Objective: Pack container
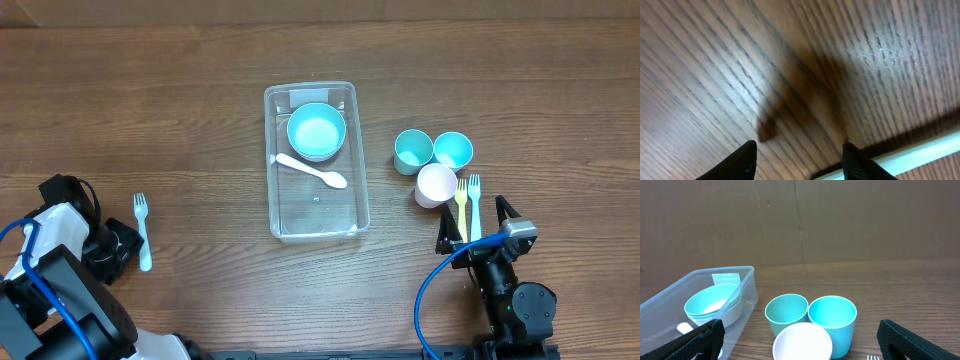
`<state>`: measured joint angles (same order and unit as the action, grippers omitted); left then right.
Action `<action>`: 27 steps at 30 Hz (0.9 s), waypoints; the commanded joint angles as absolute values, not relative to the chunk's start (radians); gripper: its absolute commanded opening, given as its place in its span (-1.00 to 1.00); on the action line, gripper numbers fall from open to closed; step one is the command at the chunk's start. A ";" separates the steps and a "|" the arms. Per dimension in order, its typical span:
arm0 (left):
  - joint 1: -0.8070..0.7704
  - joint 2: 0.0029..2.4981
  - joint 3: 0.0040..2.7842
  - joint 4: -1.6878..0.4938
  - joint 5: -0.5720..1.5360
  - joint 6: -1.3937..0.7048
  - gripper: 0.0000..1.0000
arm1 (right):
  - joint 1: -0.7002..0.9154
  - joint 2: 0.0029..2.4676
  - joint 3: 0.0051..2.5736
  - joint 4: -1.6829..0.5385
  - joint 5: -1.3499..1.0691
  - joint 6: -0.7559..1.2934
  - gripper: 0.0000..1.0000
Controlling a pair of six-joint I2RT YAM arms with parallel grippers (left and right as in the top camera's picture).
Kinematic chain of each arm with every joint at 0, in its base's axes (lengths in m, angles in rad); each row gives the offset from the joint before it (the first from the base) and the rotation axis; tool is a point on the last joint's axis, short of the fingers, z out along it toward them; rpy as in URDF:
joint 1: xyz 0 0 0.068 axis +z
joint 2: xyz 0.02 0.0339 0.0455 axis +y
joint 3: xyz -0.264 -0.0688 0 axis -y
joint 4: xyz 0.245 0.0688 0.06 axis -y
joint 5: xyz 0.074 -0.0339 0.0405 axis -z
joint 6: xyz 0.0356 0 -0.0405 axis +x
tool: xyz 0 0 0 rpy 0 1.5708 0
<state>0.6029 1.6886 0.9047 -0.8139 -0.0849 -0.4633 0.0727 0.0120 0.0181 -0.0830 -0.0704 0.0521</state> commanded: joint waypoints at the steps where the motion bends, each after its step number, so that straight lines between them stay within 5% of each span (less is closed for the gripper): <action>1: 0.604 1.679 0.897 -0.810 -0.043 -0.440 0.06 | 0.070 0.003 0.008 -0.077 -0.062 0.049 1.00; 16: 0.506 1.679 0.902 -0.790 -0.007 -0.388 0.06 | 0.070 0.003 0.008 -0.077 -0.062 0.049 1.00; 27: 0.503 1.626 1.092 -0.992 -0.061 -0.415 -0.09 | 0.070 0.003 0.008 -0.077 -0.062 0.049 1.00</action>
